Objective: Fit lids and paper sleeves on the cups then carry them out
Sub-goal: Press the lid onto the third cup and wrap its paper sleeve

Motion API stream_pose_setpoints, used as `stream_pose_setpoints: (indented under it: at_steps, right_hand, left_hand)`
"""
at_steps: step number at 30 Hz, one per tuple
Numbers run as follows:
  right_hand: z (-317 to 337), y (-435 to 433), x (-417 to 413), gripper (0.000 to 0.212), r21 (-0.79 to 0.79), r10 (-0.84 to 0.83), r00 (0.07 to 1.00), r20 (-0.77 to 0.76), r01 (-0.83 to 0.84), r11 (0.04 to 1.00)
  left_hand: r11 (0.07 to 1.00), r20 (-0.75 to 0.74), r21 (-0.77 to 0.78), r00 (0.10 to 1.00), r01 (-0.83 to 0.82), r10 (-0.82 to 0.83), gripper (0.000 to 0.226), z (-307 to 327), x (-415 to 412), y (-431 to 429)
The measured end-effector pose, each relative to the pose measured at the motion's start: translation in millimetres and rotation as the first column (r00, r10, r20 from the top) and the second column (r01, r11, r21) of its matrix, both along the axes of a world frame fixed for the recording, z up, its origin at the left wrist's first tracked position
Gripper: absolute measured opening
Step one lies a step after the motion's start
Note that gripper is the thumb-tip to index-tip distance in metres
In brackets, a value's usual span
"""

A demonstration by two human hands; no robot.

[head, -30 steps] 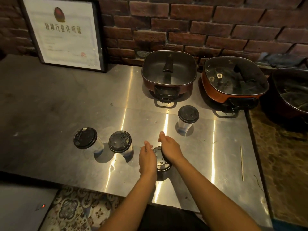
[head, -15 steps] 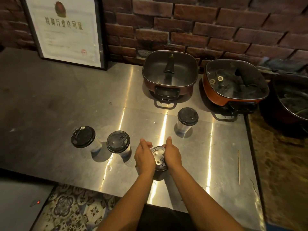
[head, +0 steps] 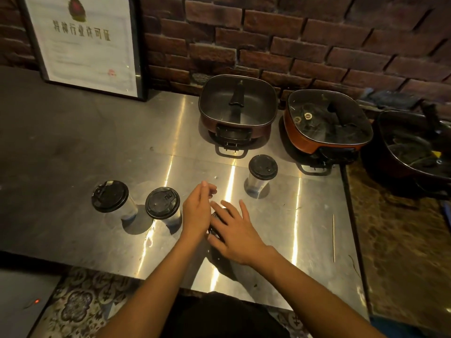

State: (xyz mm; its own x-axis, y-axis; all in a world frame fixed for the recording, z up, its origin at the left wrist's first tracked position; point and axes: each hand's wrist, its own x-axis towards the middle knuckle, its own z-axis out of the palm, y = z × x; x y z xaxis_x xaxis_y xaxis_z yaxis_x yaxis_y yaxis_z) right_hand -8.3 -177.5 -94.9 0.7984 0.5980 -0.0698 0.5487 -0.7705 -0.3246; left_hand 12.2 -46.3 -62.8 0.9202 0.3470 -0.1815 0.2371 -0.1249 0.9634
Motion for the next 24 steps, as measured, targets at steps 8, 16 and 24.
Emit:
stream_pose_setpoints:
  at_steps: [8,16,24]
  right_hand:
    - [-12,4,-1,0.048,0.005,-0.047,0.996,0.071,0.047,0.999]
    - [2,-10,18,0.028,0.416,-0.535,0.796,-0.282,0.605,0.679]
    - [32,-37,0,0.022,0.137,-0.174,0.128,-0.976,0.99,-0.039]
  left_hand:
    - [0.989,-0.119,-0.099,0.988,-0.113,0.101,0.035,-7,-26,7]
    - [0.983,-0.256,-0.115,0.96,-0.145,0.112,0.02,-20,-51,13]
    - [0.966,-0.29,-0.257,0.951,0.033,-0.109,0.022,-10,-58,24]
